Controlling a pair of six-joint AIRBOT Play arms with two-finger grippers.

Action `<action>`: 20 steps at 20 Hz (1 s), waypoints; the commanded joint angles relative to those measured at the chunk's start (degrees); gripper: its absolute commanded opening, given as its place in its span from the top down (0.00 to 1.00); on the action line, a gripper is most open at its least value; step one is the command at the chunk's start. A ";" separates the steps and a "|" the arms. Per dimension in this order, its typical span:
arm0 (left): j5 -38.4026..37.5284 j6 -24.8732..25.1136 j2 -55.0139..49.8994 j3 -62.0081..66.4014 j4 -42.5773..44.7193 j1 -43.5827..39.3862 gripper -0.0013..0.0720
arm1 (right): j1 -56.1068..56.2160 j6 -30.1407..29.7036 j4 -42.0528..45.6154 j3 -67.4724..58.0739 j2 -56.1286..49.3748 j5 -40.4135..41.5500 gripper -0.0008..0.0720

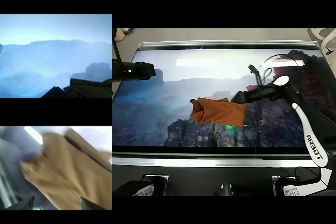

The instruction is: Fold the shirts.

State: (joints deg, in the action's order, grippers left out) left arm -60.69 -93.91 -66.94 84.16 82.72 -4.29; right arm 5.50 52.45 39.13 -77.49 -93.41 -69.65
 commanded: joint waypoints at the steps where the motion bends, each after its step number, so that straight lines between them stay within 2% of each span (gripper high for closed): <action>1: -0.15 0.00 0.22 -1.97 0.26 -0.48 0.95 | -6.88 8.17 24.35 2.12 1.44 -10.54 0.10; 5: 0.24 -0.02 0.22 -3.91 0.26 -2.05 0.95 | -3.72 6.84 11.34 9.16 1.07 -1.11 0.10; 12: 0.24 -0.26 0.22 -4.02 0.24 -3.30 0.95 | 4.74 8.00 2.54 9.64 -4.70 10.27 0.12; 13: 0.24 -0.24 0.22 -4.02 0.22 -3.30 0.95 | 5.09 8.66 2.16 9.64 -4.74 11.74 0.20; 14: 0.24 -0.24 0.24 -4.02 -0.22 -3.30 0.95 | 5.31 9.55 1.64 9.62 -4.74 12.70 0.36; 16: 0.24 -0.24 0.24 -4.00 -0.44 -3.30 0.95 | 4.92 9.86 -1.44 9.22 -4.70 12.87 0.94; 17: 0.24 -0.24 0.24 -4.00 -0.42 -3.30 0.95 | 4.00 7.72 -4.00 8.09 -4.68 11.96 0.96; 18: 0.24 -0.22 0.24 -4.00 -0.42 -3.28 0.95 | 2.56 3.10 -7.56 6.19 -4.68 9.90 0.96; 19: 0.24 -0.22 0.24 -4.02 -0.42 -3.28 0.95 | 0.26 -1.40 -11.93 3.23 -4.68 6.40 0.96; 20: 0.24 -0.22 0.24 -4.02 -0.42 -3.30 0.95 | -2.40 -3.32 -15.15 -0.04 -4.68 2.64 0.96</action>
State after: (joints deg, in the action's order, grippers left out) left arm -60.45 -94.13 -66.74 80.18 82.46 -7.55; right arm 7.05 56.53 33.71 -72.31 -97.95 -60.77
